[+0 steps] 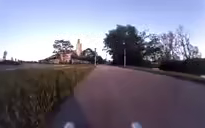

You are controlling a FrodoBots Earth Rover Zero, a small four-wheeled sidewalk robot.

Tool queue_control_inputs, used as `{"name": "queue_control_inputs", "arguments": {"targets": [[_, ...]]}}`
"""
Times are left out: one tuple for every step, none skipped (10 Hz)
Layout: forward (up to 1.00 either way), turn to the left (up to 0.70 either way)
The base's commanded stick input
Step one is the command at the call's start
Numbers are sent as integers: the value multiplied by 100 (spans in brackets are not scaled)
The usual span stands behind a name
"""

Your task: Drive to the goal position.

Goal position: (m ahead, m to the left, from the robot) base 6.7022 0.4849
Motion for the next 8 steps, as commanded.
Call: {"name": "queue_control_inputs", "arguments": {"targets": [[100, 0], [100, 0], [100, 0], [100, 0], [100, 0], [100, 0], [100, 0], [100, 0]]}}
